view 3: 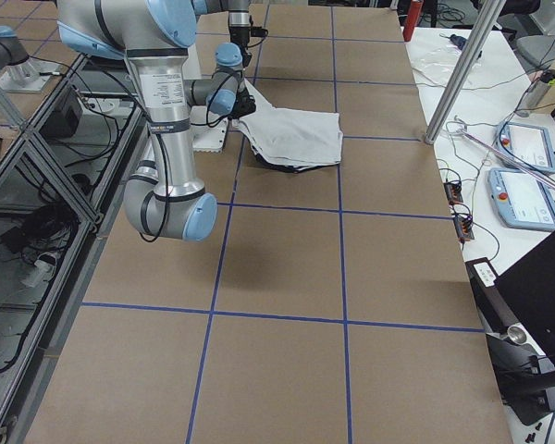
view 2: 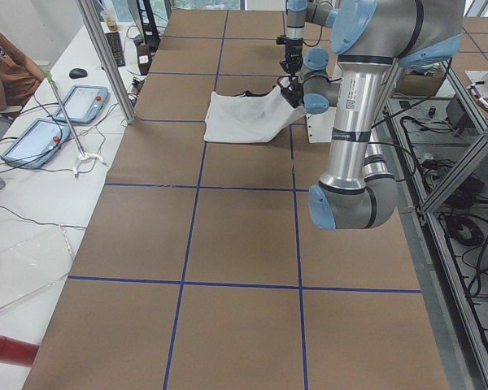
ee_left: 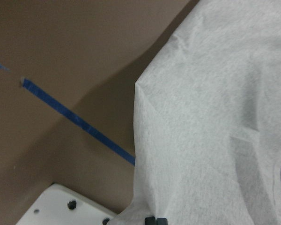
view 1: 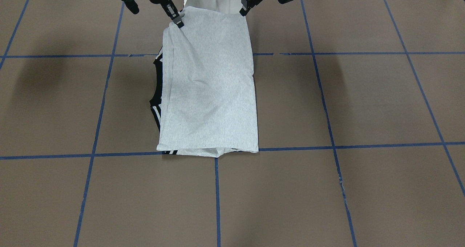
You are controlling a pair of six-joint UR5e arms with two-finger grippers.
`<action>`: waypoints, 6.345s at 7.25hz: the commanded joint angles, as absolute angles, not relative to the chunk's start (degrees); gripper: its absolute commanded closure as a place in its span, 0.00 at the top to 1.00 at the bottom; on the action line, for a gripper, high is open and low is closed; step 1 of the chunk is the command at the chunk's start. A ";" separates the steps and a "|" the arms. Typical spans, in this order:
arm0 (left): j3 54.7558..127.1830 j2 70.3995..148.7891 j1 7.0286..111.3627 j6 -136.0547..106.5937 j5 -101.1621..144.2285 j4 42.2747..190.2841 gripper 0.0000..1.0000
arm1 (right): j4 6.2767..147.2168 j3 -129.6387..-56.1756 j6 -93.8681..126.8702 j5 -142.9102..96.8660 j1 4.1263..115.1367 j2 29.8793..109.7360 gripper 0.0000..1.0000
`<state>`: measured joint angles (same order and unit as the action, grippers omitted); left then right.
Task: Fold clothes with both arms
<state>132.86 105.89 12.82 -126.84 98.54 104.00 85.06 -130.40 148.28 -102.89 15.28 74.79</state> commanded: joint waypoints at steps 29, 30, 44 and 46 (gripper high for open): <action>101.16 87.20 80.21 -7.01 132.87 118.61 0.69 | 90.06 -91.23 14.40 -131.04 86.37 83.93 1.00; 101.42 87.80 83.20 -3.03 133.06 110.82 0.69 | 92.52 -91.23 9.72 -131.13 87.27 84.11 1.00; 103.81 84.99 89.47 -2.20 134.12 102.92 1.00 | 95.89 -98.17 5.18 -135.26 87.45 90.35 1.00; 103.80 85.34 89.30 -2.11 133.95 103.18 1.00 | 95.80 -97.91 5.19 -134.22 86.58 89.92 1.00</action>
